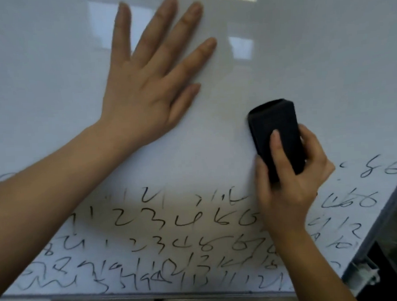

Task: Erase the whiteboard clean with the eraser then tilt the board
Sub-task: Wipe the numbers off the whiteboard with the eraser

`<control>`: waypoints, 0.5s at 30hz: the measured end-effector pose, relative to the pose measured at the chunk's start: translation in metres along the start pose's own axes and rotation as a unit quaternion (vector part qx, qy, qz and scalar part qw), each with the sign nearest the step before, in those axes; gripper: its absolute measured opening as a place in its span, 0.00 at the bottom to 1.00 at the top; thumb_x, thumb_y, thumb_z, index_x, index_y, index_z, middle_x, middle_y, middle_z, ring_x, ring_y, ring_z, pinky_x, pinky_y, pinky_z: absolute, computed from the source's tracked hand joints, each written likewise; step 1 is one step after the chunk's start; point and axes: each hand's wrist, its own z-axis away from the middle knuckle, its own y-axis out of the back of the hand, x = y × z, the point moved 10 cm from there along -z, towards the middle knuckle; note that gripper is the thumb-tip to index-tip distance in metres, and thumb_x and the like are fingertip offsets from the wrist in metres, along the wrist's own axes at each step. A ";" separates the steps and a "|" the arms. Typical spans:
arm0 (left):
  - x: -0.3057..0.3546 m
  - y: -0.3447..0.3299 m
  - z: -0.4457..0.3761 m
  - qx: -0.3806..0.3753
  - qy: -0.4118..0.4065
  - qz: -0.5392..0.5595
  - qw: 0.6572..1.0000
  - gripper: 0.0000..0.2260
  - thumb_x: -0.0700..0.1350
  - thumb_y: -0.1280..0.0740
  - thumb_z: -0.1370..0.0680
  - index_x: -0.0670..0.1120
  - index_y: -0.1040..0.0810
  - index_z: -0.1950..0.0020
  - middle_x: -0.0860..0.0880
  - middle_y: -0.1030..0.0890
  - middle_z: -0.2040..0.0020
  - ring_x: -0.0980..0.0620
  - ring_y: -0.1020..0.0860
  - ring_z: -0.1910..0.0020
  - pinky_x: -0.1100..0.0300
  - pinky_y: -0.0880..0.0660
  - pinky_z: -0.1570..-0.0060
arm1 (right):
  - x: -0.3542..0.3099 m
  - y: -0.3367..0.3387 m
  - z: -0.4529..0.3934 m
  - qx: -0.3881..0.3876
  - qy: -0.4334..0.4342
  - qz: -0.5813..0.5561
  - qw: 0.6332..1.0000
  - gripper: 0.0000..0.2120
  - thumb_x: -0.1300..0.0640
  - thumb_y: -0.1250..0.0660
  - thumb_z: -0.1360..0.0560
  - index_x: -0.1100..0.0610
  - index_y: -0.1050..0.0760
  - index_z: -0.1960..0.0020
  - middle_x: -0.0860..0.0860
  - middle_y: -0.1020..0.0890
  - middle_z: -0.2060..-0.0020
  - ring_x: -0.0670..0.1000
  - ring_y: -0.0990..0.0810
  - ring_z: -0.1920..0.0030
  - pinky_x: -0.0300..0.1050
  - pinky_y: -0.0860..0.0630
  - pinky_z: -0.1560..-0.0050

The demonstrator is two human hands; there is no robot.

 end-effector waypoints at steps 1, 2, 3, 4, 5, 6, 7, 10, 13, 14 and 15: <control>0.001 0.001 0.000 0.001 -0.001 -0.007 1.000 0.22 0.50 0.44 0.16 0.44 0.36 0.23 0.37 0.35 0.25 0.34 0.37 0.27 0.26 0.43 0.35 | 0.001 0.002 0.000 0.008 0.000 -0.005 1.000 0.17 0.64 0.32 0.24 0.60 0.28 0.35 0.70 0.29 0.39 0.63 0.31 0.43 0.48 0.36 0.42; 0.000 0.001 0.001 0.004 -0.001 -0.011 1.000 0.22 0.49 0.44 0.16 0.45 0.36 0.23 0.37 0.35 0.25 0.34 0.37 0.27 0.26 0.43 0.35 | -0.001 0.001 0.001 0.012 0.001 -0.014 1.000 0.17 0.64 0.33 0.24 0.60 0.28 0.35 0.70 0.29 0.39 0.64 0.31 0.43 0.47 0.36 0.42; 0.000 0.001 0.001 0.005 -0.001 -0.014 1.000 0.22 0.49 0.44 0.16 0.45 0.36 0.23 0.37 0.35 0.25 0.34 0.37 0.27 0.26 0.43 0.35 | -0.006 -0.002 0.005 0.010 0.006 -0.027 1.000 0.18 0.63 0.33 0.24 0.59 0.27 0.35 0.70 0.29 0.39 0.63 0.31 0.43 0.46 0.37 0.41; -0.001 0.002 0.002 0.005 0.000 -0.016 1.000 0.21 0.48 0.44 0.16 0.45 0.36 0.23 0.37 0.35 0.25 0.35 0.37 0.26 0.27 0.43 0.34 | -0.014 -0.008 0.010 0.004 0.015 -0.040 0.999 0.18 0.63 0.32 0.24 0.58 0.27 0.34 0.69 0.29 0.38 0.63 0.31 0.42 0.44 0.38 0.40; -0.001 0.002 0.002 0.003 0.001 -0.016 1.000 0.21 0.47 0.44 0.16 0.46 0.36 0.23 0.37 0.35 0.25 0.35 0.37 0.26 0.27 0.43 0.34 | -0.025 -0.015 0.017 -0.010 0.027 -0.051 0.998 0.19 0.63 0.32 0.24 0.57 0.28 0.34 0.69 0.30 0.37 0.62 0.32 0.42 0.42 0.39 0.39; -0.002 0.002 0.003 0.002 0.003 -0.013 1.000 0.21 0.46 0.44 0.16 0.46 0.36 0.23 0.38 0.36 0.25 0.35 0.37 0.26 0.27 0.44 0.34 | -0.038 -0.023 0.027 -0.032 0.041 -0.056 0.997 0.21 0.64 0.31 0.25 0.56 0.29 0.34 0.67 0.31 0.36 0.62 0.32 0.42 0.42 0.40 0.37; -0.003 0.003 0.003 0.001 0.006 -0.011 1.000 0.21 0.45 0.44 0.16 0.46 0.36 0.23 0.38 0.36 0.25 0.36 0.38 0.26 0.27 0.44 0.33 | -0.053 -0.032 0.038 -0.056 0.058 -0.057 0.995 0.22 0.64 0.30 0.26 0.55 0.30 0.34 0.65 0.32 0.35 0.62 0.32 0.42 0.42 0.39 0.37; -0.003 0.005 0.003 0.001 0.008 -0.009 1.000 0.20 0.44 0.44 0.16 0.46 0.36 0.23 0.38 0.35 0.25 0.35 0.37 0.26 0.27 0.44 0.34 | -0.088 -0.049 0.067 -0.090 0.133 -0.055 0.986 0.23 0.67 0.31 0.26 0.54 0.31 0.34 0.61 0.33 0.34 0.59 0.31 0.42 0.46 0.30 0.40; -0.001 0.007 0.002 0.004 -0.001 -0.004 1.000 0.20 0.44 0.44 0.16 0.45 0.36 0.23 0.37 0.35 0.25 0.35 0.37 0.26 0.27 0.43 0.34 | -0.081 -0.046 0.066 -0.088 0.145 -0.060 0.984 0.23 0.68 0.32 0.25 0.54 0.30 0.33 0.60 0.33 0.34 0.58 0.31 0.42 0.48 0.28 0.41; -0.001 0.007 0.001 0.004 -0.005 -0.003 1.000 0.20 0.44 0.44 0.16 0.45 0.36 0.23 0.37 0.36 0.25 0.35 0.37 0.26 0.27 0.43 0.34 | -0.069 -0.041 0.060 -0.088 0.124 -0.051 0.987 0.24 0.67 0.31 0.26 0.54 0.31 0.33 0.61 0.34 0.33 0.58 0.32 0.42 0.48 0.28 0.41; 0.000 0.007 0.001 0.005 -0.009 -0.001 1.000 0.21 0.44 0.43 0.16 0.45 0.37 0.23 0.37 0.36 0.25 0.35 0.38 0.26 0.27 0.44 0.34 | -0.053 -0.034 0.055 -0.087 0.096 -0.039 0.991 0.25 0.67 0.29 0.27 0.53 0.31 0.33 0.61 0.35 0.33 0.59 0.33 0.41 0.48 0.30 0.40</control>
